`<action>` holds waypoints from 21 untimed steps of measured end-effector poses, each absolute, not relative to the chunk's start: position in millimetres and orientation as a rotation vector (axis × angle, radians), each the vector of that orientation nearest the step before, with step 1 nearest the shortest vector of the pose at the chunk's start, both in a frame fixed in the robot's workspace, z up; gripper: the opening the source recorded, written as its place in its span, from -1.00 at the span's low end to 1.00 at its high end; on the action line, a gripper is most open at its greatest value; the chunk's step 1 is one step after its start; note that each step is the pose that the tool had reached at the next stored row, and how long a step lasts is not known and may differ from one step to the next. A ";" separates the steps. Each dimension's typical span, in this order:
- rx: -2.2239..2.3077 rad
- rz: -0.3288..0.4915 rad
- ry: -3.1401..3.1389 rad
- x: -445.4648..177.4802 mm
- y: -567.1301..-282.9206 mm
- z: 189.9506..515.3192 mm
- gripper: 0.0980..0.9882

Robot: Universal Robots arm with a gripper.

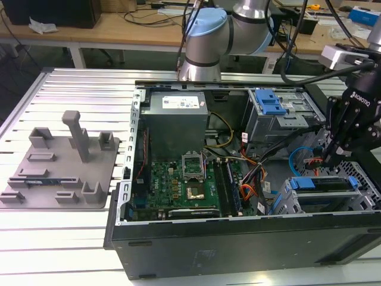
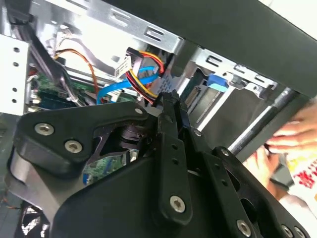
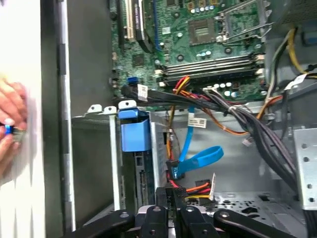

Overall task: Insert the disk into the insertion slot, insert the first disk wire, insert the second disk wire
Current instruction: 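Insert the first disk wire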

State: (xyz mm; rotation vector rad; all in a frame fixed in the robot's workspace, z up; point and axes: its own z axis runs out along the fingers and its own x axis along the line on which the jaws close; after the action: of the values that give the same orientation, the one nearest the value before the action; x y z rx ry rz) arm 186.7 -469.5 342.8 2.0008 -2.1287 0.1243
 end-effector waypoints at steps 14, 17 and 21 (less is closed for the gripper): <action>2.027 0.074 -2.151 186.6 -476.0 350.5 -0.85; 2.027 0.074 -2.151 186.7 -476.4 350.5 -0.85; 2.033 0.082 -2.154 186.6 -478.4 350.5 -0.85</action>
State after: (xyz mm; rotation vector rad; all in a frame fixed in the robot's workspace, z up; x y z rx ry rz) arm 186.6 -478.4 350.5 2.0327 -2.1537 0.0825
